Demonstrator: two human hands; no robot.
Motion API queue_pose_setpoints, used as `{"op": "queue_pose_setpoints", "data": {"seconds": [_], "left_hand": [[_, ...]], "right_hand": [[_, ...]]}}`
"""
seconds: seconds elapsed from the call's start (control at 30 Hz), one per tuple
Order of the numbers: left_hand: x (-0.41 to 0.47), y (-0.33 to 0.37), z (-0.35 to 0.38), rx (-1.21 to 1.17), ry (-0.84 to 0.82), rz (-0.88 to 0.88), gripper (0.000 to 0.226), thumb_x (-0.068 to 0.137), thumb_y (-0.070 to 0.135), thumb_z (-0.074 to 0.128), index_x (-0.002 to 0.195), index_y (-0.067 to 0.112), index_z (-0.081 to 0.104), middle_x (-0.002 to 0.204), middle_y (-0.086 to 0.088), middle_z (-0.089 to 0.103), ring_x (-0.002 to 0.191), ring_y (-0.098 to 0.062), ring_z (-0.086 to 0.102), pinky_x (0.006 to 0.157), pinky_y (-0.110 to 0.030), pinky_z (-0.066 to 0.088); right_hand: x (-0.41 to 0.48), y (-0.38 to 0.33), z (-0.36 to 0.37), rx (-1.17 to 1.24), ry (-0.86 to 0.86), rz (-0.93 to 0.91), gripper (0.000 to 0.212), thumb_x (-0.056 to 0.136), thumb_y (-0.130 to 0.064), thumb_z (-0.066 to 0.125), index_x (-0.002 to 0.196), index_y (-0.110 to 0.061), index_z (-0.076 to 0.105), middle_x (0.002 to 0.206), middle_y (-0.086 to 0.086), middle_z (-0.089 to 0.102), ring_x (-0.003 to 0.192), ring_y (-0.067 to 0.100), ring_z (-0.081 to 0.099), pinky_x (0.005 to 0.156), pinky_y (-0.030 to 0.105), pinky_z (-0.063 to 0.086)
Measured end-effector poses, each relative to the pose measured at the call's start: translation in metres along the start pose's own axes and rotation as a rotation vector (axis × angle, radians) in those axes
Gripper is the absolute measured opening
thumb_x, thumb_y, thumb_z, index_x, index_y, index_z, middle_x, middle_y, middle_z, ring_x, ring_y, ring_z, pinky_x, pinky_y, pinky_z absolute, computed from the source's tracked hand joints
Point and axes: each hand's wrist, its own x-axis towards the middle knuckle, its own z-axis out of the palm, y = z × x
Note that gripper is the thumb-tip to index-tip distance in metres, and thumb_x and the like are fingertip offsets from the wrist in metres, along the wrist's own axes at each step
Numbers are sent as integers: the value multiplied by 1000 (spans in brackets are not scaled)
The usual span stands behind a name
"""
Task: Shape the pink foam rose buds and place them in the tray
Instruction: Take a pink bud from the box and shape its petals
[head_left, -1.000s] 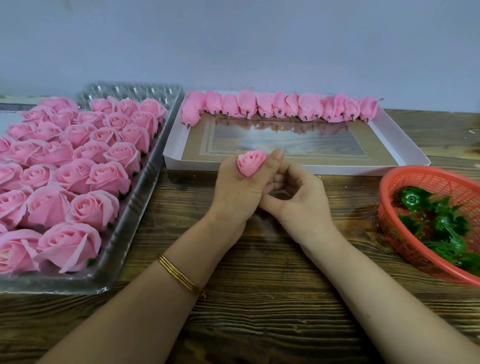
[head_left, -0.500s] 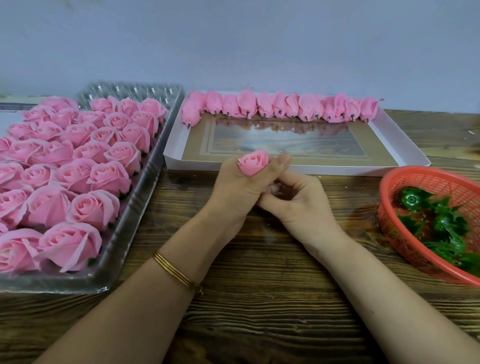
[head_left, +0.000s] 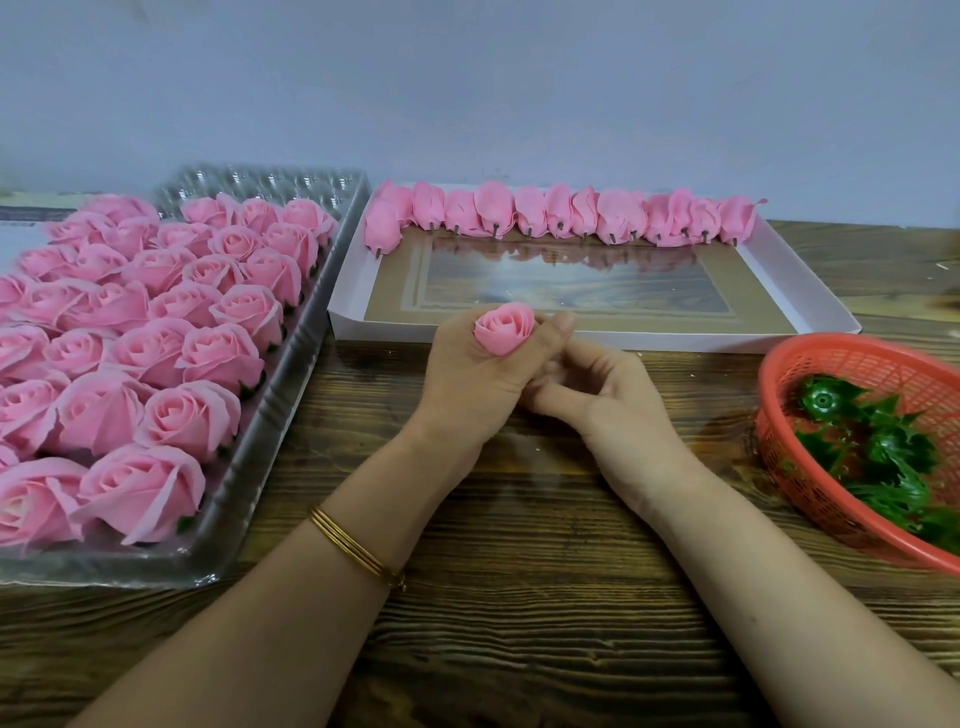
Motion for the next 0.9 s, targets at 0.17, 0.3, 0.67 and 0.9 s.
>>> {"op": "queue_pose_setpoints", "data": {"seconds": [0.17,0.3,0.67,0.9], "left_hand": [[2,-4,0,204,98,174,31,85,13,73,76,-14,62,68,-26,63,60,-33,55,58,-38,49],[2,-5,-1,316,86,194,33,83,9,75,58,12,53,54,6,51,54,-3,45,52,-20,38],[-4,-3,-1,433,-45,223,33,83,24,75,79,-7,63,73,-22,63,74,-36,60,69,-52,49],[-4,-4,1,419,-44,192,26,83,20,74,79,-4,66,74,-19,66,74,-34,62,68,-52,50]], "right_hand": [[3,-1,-2,144,101,39,19,63,-4,57,80,-6,64,71,11,60,69,21,55,69,31,46],[5,-3,-5,287,121,75,16,72,-21,64,81,-8,58,70,5,59,68,18,55,63,26,46],[-1,-7,0,215,92,81,31,72,-28,74,91,-5,63,89,17,70,87,26,65,96,50,49],[-2,-12,1,196,112,96,34,72,-27,80,91,-4,64,90,21,68,86,30,62,93,54,49]]}}
